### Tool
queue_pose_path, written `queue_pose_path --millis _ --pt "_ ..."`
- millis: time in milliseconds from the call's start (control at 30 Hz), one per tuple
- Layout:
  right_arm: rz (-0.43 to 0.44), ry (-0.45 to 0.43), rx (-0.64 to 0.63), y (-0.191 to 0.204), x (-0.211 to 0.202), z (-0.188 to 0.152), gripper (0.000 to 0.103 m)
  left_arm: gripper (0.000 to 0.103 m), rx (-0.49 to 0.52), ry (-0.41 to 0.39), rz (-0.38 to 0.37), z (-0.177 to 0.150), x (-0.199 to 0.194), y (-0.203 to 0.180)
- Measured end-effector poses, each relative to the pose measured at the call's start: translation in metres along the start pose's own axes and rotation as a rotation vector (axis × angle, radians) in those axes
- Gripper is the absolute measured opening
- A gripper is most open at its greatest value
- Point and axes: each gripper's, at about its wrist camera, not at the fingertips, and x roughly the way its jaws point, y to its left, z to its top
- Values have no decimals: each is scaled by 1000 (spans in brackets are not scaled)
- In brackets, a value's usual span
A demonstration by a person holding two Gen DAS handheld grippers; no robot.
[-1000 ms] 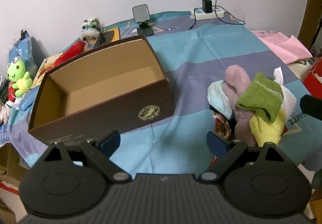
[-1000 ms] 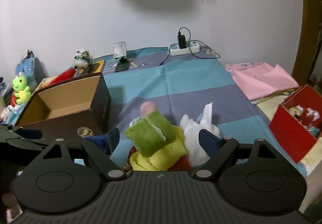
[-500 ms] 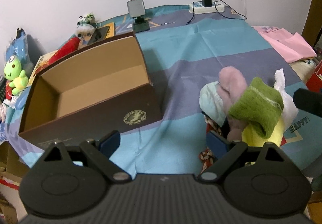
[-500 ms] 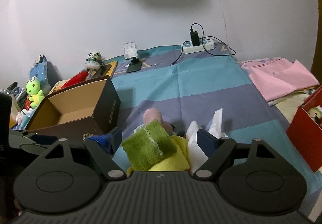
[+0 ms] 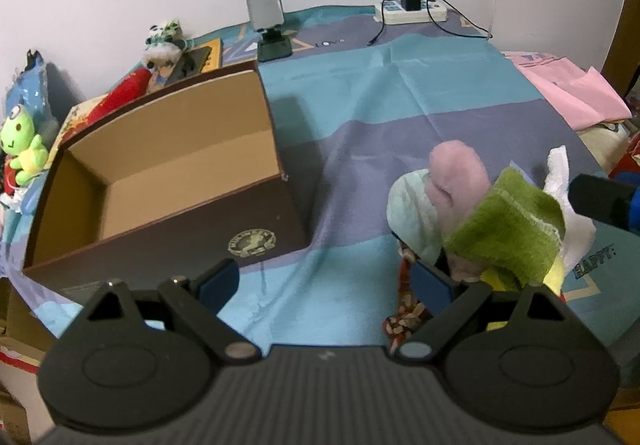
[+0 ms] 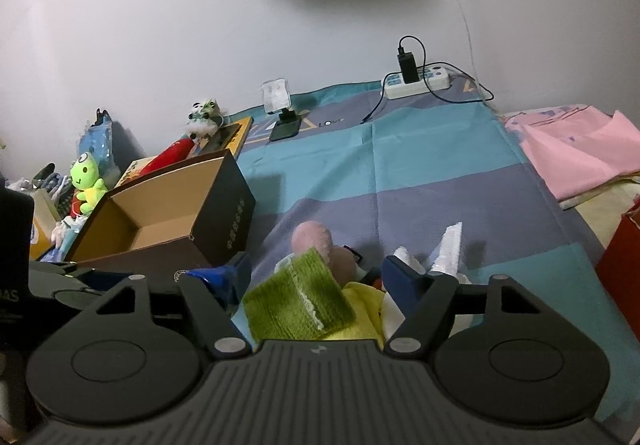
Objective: Organize soft objects
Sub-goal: 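Reach the right gripper into the pile and grasp the green towel, then carry the green towel into the cardboard box and open the right gripper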
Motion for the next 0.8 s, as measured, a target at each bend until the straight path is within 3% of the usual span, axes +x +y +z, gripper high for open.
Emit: queue_pose_path --millis 133,267,367,467,600,633,667,800 --pt "29 6 -11 -4 2 2 49 92 -15 -19 -84 -1 -2 1" --pt "58 15 -14 -10 4 3 39 92 -31 -93 -292 -5 -12 10" --pt "93 40 4 -16 9 4 34 92 9 -80 -409 -9 -10 3" --pt "105 61 19 -20 17 2 31 92 35 -67 -449 -7 -3 -8" --pt "132 109 65 -29 30 -2 29 88 -8 -49 -491 0 16 -14" --pt "142 117 73 -31 31 -4 28 81 -19 -52 -501 2 19 -14" --pt "154 123 79 -33 32 -4 25 66 -27 -56 -513 3 22 -14" --pt "187 137 85 -39 35 -8 9 52 -33 -17 -569 3 34 -20"
